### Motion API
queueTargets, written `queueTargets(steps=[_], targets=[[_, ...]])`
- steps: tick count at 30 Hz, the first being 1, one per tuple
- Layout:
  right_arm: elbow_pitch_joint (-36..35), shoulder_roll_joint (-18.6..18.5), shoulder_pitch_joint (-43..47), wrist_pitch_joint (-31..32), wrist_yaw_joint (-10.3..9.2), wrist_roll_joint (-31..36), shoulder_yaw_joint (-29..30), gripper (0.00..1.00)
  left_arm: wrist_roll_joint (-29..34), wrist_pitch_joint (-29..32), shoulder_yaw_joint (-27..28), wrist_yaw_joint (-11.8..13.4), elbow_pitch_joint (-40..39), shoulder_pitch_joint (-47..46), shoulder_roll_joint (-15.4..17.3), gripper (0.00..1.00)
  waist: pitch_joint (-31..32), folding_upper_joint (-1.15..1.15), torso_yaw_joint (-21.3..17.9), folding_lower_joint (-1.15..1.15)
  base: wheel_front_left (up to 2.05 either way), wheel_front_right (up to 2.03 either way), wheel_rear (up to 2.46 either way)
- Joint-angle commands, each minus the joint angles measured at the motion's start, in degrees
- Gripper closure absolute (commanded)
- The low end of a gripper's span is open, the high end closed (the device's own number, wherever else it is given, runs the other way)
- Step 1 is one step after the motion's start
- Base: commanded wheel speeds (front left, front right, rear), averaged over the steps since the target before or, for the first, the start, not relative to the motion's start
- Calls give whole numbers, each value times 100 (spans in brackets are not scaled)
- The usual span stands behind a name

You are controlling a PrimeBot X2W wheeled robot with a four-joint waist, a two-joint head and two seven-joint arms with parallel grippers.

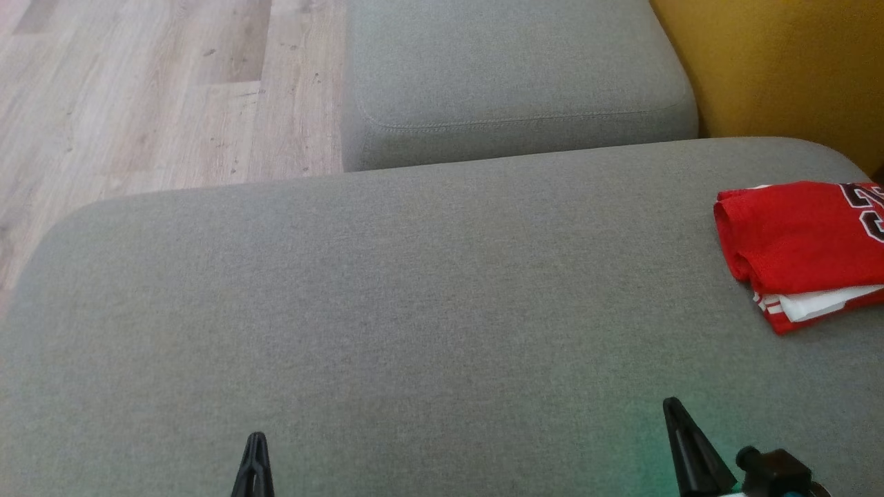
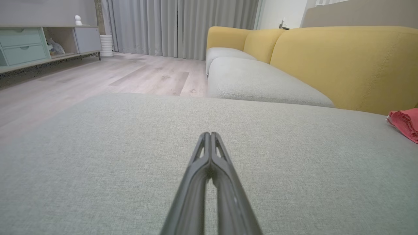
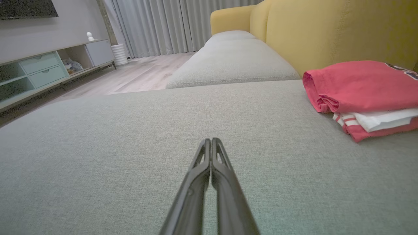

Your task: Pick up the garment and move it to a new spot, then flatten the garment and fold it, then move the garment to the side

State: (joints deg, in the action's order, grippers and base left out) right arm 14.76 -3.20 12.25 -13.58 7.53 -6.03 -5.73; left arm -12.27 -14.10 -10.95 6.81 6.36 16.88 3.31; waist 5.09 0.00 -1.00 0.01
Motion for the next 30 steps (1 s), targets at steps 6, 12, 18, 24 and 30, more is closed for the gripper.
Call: queueTargets(steps=[6,12,18,24,30], targets=[[-176,-50,-321,90,0,-587,49,100,-537,101,102,-117,-98,-289,45,100,-28,0,6,0,0,0,0],[-169,-69,-404,167,-1,-1045,80,100,-967,179,154,-193,-32,-404,65,100,-55,0,11,0,0,0,0],[-164,-85,-484,247,-1,-1499,115,100,-1394,260,210,-267,26,-517,83,100,-81,0,16,0,0,0,0],[-160,-98,-564,330,-1,-1951,154,100,-1818,342,269,-338,79,-626,100,100,-108,0,22,0,0,0,0],[-157,-109,-644,416,-1,-2400,195,100,-2239,427,333,-408,118,-733,113,100,-135,0,27,0,0,0,0]])
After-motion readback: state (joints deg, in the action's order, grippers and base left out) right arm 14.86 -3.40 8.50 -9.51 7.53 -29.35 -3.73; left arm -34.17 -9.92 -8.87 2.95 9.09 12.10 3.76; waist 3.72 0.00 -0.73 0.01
